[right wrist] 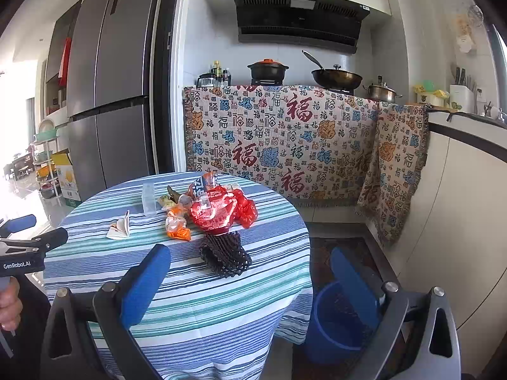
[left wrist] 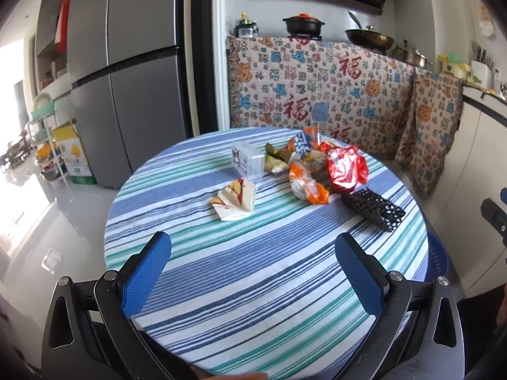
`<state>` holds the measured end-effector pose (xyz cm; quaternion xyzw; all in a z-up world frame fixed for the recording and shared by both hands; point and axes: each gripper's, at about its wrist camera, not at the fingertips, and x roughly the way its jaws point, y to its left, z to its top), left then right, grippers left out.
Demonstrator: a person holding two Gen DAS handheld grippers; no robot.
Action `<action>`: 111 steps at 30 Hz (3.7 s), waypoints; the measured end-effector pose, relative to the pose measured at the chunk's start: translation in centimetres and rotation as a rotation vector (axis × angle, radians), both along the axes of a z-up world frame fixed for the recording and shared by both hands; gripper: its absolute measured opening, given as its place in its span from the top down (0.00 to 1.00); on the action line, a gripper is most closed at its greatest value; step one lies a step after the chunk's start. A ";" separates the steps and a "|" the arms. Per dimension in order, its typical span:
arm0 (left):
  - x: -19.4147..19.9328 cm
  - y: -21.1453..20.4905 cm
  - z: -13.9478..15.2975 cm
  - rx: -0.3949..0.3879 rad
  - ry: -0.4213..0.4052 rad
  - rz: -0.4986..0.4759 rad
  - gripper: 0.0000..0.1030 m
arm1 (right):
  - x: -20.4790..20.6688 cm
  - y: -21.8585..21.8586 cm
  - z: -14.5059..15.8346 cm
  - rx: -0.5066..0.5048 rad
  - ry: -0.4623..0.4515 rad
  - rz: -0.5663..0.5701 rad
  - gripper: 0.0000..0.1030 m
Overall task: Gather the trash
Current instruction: 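Grasp the folded paper wrapper with the left tool while the right tool grasps the black mesh net, then carry both items to the blue wastebasket and open both tools to drop them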
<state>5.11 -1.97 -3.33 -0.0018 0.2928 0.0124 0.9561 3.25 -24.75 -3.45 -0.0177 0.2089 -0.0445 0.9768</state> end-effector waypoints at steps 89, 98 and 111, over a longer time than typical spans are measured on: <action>16.1 0.5 -9.5 -0.108 0.264 -0.150 0.34 | 19.6 -0.5 -10.2 0.127 0.462 0.256 0.81; 14.8 -3.3 -8.7 -0.105 0.246 -0.232 0.34 | 18.3 -2.0 -9.8 0.128 0.450 0.238 0.80; 14.0 -8.0 -7.0 -0.060 0.204 -0.296 0.34 | 16.9 -4.6 -8.8 0.152 0.405 0.185 0.80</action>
